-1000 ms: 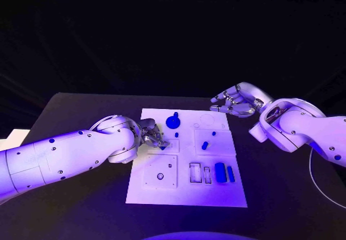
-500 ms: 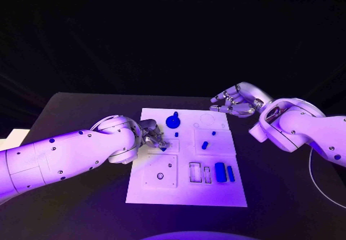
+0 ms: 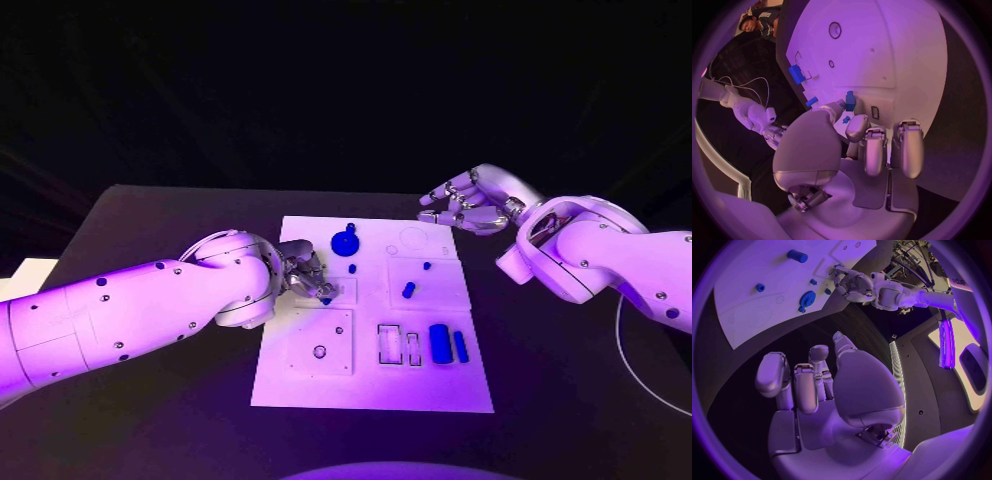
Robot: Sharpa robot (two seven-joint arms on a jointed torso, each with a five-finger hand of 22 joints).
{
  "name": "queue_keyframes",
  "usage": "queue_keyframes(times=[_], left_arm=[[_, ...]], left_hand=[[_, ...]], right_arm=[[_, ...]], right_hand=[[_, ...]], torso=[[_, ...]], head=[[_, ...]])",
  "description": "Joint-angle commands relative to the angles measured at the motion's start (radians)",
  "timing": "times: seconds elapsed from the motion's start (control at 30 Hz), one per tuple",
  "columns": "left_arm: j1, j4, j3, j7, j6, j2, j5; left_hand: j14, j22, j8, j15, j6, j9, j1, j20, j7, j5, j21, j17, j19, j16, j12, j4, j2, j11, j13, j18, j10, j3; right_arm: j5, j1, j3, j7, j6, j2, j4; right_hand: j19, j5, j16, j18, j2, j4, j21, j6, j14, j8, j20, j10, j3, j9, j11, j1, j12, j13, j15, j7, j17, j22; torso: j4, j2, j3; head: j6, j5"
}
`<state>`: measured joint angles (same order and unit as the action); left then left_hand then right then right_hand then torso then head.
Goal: Assemble the parts on the task board
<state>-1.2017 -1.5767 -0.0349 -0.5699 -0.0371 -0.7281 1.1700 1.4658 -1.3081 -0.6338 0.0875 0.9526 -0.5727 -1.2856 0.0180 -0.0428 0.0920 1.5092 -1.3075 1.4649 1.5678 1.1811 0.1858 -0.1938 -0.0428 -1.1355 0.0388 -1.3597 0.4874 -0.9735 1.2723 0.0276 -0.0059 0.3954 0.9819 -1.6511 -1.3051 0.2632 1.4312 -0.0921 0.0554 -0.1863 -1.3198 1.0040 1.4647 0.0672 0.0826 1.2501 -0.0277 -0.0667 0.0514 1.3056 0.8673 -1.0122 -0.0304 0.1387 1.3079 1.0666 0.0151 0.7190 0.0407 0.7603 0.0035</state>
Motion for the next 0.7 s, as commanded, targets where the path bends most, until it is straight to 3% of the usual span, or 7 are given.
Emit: queue_keyframes(times=[0.03,0.4,0.7], left_arm=[[0.003,-0.004,-0.002,0.014,-0.061,-0.004,-0.006],[0.006,-0.036,-0.003,0.083,-0.264,-0.034,-0.118],[0.031,-0.054,-0.003,0.121,-0.384,-0.056,-0.132]], left_hand=[[0.105,-0.199,0.007,0.009,0.022,0.002,-0.008,-0.006,0.013,0.005,0.007,-0.263,0.077,0.003,0.005,-0.154,0.002,0.0,-0.003,-0.021,-0.008,0.154],[0.105,-0.207,0.01,0.01,0.03,0.003,-0.008,-0.007,0.013,0.012,0.013,-0.263,0.081,0.003,0.009,-0.16,0.001,0.0,-0.008,-0.023,-0.018,0.164],[0.105,-0.215,0.012,0.011,0.034,0.003,-0.005,-0.007,0.013,0.023,0.02,-0.263,0.085,0.003,0.007,-0.164,-0.003,-0.001,-0.007,-0.025,-0.022,0.171]], right_arm=[[-0.001,-0.001,0.0,0.01,-0.011,-0.001,0.0],[0.001,-0.001,0.0,0.011,-0.009,0.0,-0.002],[0.001,-0.001,0.0,0.011,-0.008,0.002,-0.002]], right_hand=[[0.006,0.006,-0.006,-0.011,-0.01,-0.009,0.004,0.005,0.054,0.005,0.001,-0.005,0.001,-0.001,-0.001,-0.006,0.003,0.001,0.006,-0.001,0.004,-0.001],[0.006,0.006,-0.006,-0.011,-0.01,-0.009,0.004,0.005,0.054,0.005,0.001,-0.005,0.001,-0.001,-0.001,-0.006,0.003,0.001,0.006,-0.001,0.004,-0.001],[0.006,0.006,-0.006,-0.011,-0.01,-0.01,0.004,0.005,0.054,0.005,0.001,-0.005,0.002,-0.001,-0.001,-0.006,0.004,0.001,0.006,-0.001,0.004,-0.002]], torso=[[0.001,0.0,0.0003],[0.0018,0.0,0.001],[0.004,-0.001,-0.0007]], head=[[-0.002,-0.001],[0.0,-0.001],[-0.001,0.005]])
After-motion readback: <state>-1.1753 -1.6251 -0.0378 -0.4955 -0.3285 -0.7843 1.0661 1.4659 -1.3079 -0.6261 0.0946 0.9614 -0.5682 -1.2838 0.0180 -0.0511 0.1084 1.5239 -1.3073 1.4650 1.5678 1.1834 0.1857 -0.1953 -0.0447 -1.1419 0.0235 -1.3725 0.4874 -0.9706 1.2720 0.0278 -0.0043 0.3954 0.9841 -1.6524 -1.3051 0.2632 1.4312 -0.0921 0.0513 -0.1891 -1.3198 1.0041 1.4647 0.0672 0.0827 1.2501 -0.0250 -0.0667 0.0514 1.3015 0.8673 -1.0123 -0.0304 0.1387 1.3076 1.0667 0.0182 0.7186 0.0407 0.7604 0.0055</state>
